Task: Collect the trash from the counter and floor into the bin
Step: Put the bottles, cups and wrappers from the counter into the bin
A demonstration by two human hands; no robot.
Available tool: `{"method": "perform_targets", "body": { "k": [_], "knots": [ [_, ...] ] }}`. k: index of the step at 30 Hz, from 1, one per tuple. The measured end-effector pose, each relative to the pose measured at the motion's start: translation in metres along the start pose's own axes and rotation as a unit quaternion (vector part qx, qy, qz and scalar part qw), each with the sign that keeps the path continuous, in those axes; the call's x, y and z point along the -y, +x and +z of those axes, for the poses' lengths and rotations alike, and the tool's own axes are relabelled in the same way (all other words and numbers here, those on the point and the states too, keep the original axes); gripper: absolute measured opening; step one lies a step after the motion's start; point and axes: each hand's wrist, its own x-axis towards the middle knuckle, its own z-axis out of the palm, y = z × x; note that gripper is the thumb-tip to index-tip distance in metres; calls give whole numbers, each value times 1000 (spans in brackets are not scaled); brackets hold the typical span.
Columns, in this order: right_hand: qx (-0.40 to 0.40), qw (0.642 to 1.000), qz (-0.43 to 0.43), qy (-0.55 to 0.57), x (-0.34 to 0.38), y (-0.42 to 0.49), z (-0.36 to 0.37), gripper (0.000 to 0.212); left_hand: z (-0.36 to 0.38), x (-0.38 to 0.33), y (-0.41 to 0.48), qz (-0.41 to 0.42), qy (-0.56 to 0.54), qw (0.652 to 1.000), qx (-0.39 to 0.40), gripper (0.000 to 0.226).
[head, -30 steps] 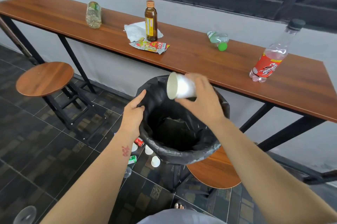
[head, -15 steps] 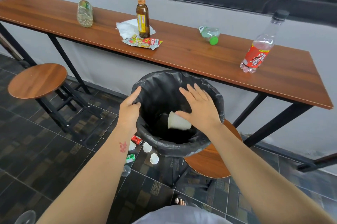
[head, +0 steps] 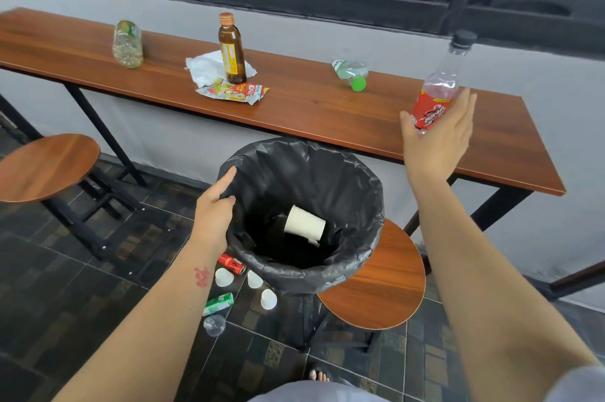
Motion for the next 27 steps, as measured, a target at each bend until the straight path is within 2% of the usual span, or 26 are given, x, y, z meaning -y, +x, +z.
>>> {"method": "perform_targets", "body": {
  "k": [4,8,13,17,20,22,24,27],
  "knots": [
    [49,995,80,45,-1,22,15,97,2,-2,-1,-1,-4,1000,4,52],
    [68,986,130,75,-7,30,27,77,3,-2,0,2,0,1000,5,53],
    [56,982,126,125,-6,23,26,63,6,-4,1,3,19,1000,-14,51],
    [98,980,55,162,11,-11,12,64,10,-6,1,4,35,999,-23,49],
    [186,962,-26,196,22,-53,2,63,11,-6,1,8,49,998,-27,49],
    [277,943,-76,170,25,-76,0,62,11,-5,2,12,58,998,-27,48],
    [380,912,-126,92,26,-92,4,61,10,-5,1,13,58,998,-25,48],
    [506,833,-211,-72,22,-106,19,60,8,-4,-1,7,28,999,-15,53]
  ]
}}
